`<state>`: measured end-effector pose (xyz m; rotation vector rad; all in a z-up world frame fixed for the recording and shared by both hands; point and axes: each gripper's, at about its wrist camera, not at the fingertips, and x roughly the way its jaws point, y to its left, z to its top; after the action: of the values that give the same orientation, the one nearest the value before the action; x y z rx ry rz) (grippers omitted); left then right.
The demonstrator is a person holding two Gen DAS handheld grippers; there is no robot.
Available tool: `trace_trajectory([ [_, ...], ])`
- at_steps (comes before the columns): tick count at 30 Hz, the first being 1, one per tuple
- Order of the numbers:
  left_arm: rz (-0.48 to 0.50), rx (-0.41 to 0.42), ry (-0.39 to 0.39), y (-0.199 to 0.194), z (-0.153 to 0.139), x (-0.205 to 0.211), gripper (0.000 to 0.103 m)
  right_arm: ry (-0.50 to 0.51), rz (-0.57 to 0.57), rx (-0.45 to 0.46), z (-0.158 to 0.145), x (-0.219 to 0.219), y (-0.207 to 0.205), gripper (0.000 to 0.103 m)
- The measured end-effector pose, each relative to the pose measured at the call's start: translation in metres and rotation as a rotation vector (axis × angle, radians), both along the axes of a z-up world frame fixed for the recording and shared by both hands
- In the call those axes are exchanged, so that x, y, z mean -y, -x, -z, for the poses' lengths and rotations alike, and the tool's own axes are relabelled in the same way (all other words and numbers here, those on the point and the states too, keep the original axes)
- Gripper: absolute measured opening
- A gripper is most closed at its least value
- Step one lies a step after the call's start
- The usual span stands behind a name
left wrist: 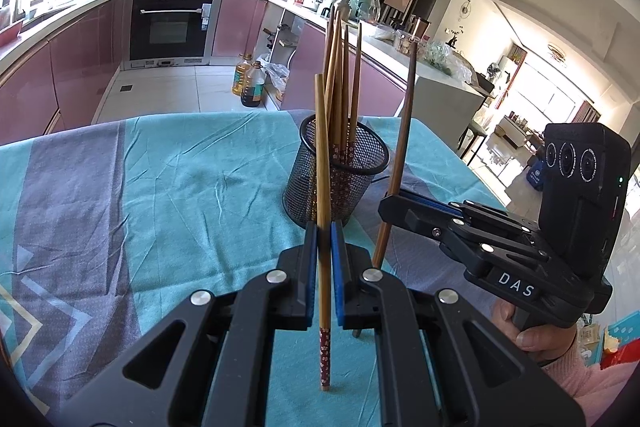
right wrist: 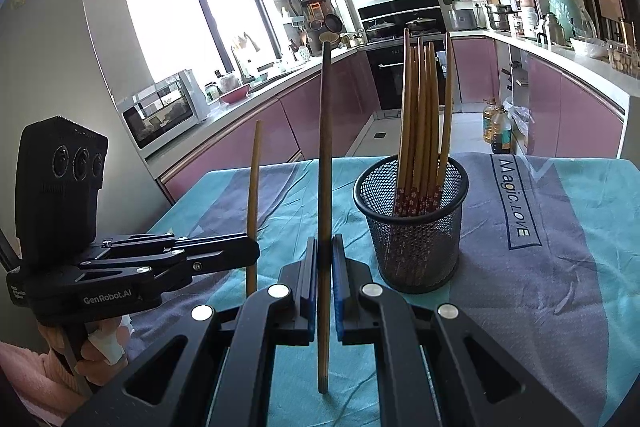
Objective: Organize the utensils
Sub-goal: 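Hold both upright chopsticks beside the mesh cup, positioning them above its rim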
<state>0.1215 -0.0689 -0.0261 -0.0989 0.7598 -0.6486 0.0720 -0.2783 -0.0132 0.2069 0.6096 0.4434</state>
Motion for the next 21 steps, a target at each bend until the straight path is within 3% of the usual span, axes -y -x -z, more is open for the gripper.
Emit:
trace_trajectory([
  [21, -0.002, 0.012, 0.002, -0.0031, -0.0049, 0.0038, 0.008, 0.0, 0.019, 0.03, -0.0095, 0.0061, 0.0016, 0.006],
])
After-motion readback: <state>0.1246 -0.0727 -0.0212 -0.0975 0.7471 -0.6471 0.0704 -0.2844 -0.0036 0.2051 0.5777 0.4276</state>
